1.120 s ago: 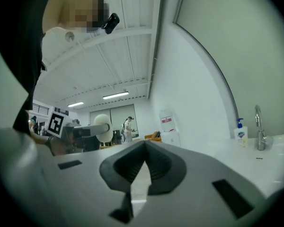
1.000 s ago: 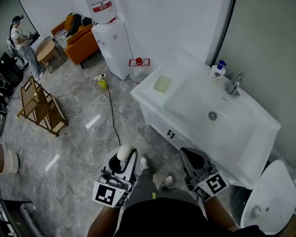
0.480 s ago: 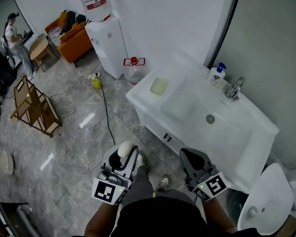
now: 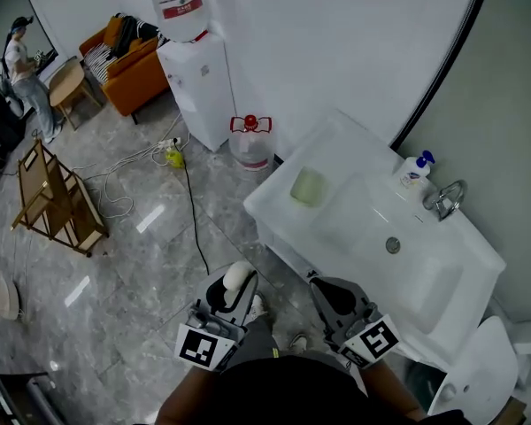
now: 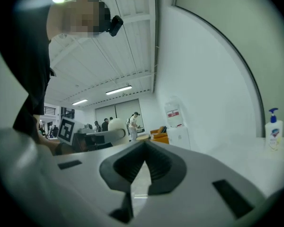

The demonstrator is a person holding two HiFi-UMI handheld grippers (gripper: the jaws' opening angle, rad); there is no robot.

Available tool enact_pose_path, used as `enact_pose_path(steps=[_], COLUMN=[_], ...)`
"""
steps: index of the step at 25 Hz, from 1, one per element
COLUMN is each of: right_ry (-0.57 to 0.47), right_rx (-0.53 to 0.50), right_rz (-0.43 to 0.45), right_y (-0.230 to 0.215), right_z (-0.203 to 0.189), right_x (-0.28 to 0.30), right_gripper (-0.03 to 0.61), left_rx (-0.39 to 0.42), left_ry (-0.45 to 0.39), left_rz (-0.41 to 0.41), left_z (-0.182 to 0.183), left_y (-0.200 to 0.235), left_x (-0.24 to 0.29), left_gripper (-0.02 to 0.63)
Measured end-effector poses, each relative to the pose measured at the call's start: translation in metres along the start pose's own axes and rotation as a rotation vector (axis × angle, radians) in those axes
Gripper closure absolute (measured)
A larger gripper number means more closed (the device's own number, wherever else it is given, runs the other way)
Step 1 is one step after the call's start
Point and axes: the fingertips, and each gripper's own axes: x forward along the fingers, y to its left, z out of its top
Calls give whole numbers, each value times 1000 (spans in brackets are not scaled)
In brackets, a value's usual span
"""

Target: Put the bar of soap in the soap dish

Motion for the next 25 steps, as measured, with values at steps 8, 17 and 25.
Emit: enact_pose_path(steps=[8, 17, 25], right_ry=[8, 83, 8], right_rx=[-86, -53, -122], right_rz=[-53, -251, -370], right_y=[-7, -55, -133], right_z=[19, 20, 42], right_x=[84, 78, 59], right_gripper=[566, 566, 566], left_rx=[-84, -107, -49], left_ry=[11, 6, -2], left_rz=[-103, -195, -177], left_z=[3, 5, 11], left_y=[61, 80, 78], left_x=[35, 80, 129], left_gripper=[495, 495, 495])
